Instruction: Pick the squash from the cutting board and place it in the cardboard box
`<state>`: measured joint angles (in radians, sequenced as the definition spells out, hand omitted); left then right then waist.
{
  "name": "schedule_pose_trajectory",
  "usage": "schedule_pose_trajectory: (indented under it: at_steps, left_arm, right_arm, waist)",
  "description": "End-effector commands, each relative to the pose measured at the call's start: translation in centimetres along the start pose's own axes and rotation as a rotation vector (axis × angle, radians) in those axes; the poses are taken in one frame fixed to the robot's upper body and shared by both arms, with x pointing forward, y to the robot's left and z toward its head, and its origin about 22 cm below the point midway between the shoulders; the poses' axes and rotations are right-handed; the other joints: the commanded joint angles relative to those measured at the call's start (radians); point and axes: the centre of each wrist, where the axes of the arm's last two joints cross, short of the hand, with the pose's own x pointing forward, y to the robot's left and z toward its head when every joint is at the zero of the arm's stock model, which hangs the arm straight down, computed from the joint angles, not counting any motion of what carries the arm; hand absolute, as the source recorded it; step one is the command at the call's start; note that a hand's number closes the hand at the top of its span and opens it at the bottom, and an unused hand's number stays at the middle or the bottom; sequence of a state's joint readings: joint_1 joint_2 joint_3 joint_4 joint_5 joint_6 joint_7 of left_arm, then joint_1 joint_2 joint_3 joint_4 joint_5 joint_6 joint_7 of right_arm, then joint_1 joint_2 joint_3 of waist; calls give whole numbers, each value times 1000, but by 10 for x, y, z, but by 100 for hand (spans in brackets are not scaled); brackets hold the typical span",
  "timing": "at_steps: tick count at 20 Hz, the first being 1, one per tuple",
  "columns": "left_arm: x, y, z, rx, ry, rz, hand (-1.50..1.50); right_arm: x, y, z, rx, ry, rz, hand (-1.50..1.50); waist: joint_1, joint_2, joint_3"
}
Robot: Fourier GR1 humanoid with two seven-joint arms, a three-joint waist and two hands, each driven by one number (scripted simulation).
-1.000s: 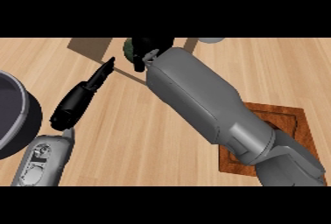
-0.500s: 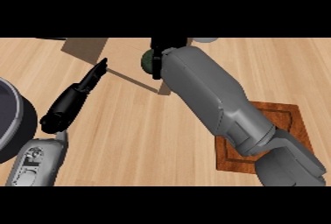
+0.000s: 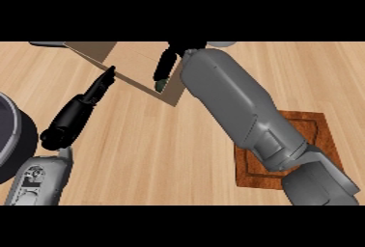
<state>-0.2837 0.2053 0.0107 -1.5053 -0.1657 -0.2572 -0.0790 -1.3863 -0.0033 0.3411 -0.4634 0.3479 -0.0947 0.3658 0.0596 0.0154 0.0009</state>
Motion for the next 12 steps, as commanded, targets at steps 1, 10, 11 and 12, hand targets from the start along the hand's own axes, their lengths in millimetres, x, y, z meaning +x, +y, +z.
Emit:
schedule_pose_trajectory:
  at_steps: [1, 10, 11, 12]
  left_arm:
    - [3, 7, 0, 22, -7, -5, 0]
    - [-10, -2, 5, 11, 3, -20, 0]
    - [-4, 10, 15, 11, 10, -7, 0]
    - [-10, -5, 6, 31, 13, -12, 0]
  right_arm:
    - [-1, -20, 3, -202, -84, -410, -150]
    - [-62, -17, -3, -413, -9, -813, -150]
    - [-77, -3, -2, -437, -4, -800, -150]
    - [-71, -25, -5, -447, -27, -822, -150]
  waist:
    - [-4, 2, 5]
    - [-17, 7, -1]
    - [-9, -1, -1]
    - [-23, 1, -1]
